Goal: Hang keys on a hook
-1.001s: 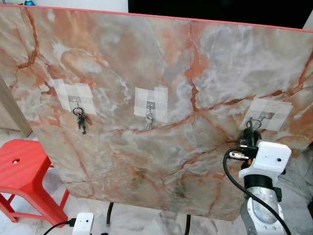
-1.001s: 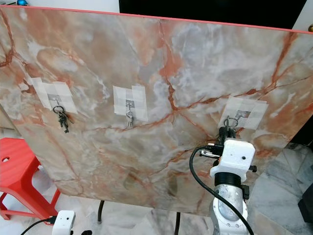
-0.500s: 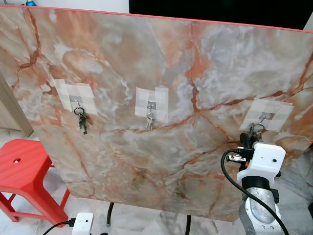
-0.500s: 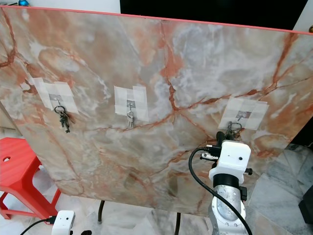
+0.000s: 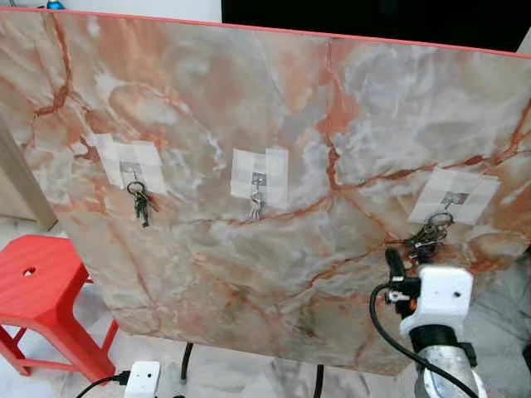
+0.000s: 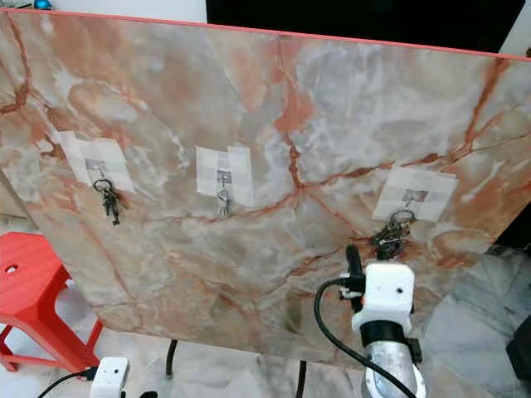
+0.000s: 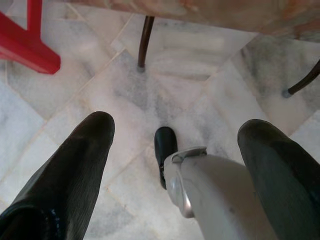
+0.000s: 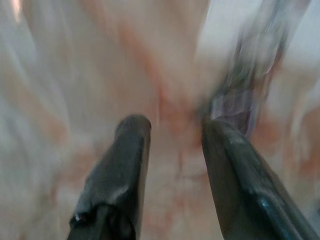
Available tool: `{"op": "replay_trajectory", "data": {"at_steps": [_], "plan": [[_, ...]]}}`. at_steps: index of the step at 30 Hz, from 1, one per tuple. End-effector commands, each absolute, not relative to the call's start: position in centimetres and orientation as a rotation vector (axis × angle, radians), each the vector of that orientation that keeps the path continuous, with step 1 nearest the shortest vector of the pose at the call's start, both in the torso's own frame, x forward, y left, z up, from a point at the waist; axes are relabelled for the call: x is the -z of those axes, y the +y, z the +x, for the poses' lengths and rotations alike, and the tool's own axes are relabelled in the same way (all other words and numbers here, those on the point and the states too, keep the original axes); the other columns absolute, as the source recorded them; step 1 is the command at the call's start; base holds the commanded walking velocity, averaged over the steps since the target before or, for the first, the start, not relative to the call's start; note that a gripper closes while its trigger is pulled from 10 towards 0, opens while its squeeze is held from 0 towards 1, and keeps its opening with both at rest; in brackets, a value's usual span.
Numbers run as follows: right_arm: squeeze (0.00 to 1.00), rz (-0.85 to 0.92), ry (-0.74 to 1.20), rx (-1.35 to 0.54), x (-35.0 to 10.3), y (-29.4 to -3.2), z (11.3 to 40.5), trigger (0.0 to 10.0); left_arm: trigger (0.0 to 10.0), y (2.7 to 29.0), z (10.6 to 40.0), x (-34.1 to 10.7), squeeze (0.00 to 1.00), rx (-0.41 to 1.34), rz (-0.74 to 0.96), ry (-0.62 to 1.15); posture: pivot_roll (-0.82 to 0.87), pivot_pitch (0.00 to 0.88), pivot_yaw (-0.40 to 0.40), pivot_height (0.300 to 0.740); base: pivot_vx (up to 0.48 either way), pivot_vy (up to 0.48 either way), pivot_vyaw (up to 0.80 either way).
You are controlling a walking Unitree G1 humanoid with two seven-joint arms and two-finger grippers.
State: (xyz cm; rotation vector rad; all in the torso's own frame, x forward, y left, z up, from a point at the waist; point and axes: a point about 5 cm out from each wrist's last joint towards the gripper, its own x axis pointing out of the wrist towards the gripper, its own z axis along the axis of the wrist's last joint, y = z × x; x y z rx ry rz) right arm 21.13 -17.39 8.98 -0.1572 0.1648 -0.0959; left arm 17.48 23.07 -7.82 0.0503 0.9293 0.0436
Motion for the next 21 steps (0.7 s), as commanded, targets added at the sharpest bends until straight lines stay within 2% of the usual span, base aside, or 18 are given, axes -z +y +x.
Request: {"op": "replay_trajectory", "data": {"at_steps": [1,10,11,17,21], "plan": [[0.0,-0.135,0.32,0.095,-6.0,-17.6,20.8,10.0,10.0,22.7,16.9,8.2,0.0,-0.042,0.051,0.958,0.03,0.0,-0.093,0.74,0.0,0.0,0.0],[0.0,-0.043,0.543,0.09,-0.6,-17.3,21.4,10.0,10.0,21.1,17.2,8.5,0.0,-0.039,0.043,0.957,0.03,0.0,-0.097,0.74,0.0,0.0,0.0],[0.0,0.021,0.64,0.106,2.0,-17.3,21.0,10.0,10.0,20.5,17.2,8.6,0.0,-0.041,0.04,0.955,0.04,0.0,-0.099,0.74,0.0,0.0,0.0],[0.0,0.134,0.833,0.219,6.7,-17.9,18.4,10.0,10.0,19.5,17.3,8.7,0.0,-0.039,0.041,0.94,0.06,0.0,-0.075,0.74,0.0,0.0,0.0],[0.0,0.156,0.898,0.239,8.1,-17.6,17.1,10.0,10.0,21.8,17.7,8.1,0.0,-0.055,0.063,0.931,0.04,0.0,-0.043,0.74,0.0,0.0,0.0]]}}
